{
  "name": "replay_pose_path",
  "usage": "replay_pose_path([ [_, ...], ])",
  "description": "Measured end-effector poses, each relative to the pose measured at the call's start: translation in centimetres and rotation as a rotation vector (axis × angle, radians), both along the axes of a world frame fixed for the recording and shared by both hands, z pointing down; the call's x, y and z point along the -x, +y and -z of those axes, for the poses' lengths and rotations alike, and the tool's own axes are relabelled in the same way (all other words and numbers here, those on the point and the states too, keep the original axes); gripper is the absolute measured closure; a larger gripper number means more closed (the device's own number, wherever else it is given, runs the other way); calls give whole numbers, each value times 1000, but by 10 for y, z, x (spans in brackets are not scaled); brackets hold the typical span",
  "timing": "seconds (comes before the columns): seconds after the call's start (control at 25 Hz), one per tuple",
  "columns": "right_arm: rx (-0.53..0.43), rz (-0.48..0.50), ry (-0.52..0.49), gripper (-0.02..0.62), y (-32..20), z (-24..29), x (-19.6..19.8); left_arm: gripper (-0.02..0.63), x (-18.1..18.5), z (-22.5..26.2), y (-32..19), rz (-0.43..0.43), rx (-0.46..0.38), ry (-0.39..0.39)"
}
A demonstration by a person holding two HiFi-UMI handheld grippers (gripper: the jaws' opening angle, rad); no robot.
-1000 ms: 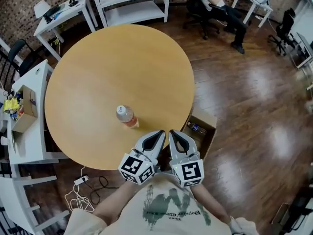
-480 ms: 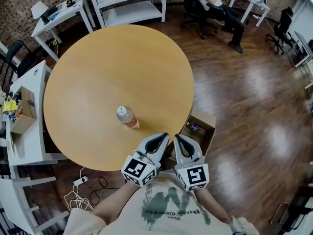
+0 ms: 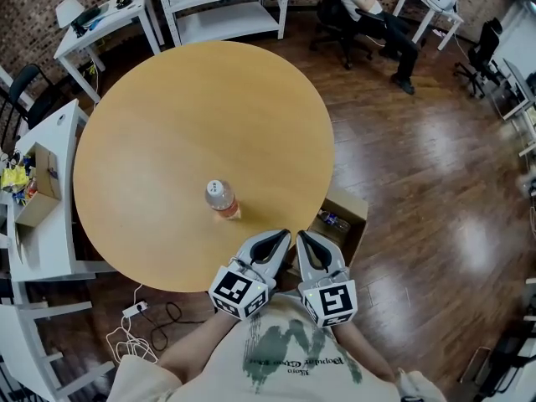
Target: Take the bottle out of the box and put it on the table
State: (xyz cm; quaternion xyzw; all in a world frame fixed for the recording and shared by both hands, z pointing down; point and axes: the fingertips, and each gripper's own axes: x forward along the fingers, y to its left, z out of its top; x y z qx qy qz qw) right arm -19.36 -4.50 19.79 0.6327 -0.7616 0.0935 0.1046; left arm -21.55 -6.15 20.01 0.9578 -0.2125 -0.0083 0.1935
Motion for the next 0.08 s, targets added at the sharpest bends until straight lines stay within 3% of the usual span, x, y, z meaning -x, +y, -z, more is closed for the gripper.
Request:
replay_pose_path([
  [0.08,-6,-7,-6,595,-1,0,1,606,1,-3,1,-6,-1,-5],
])
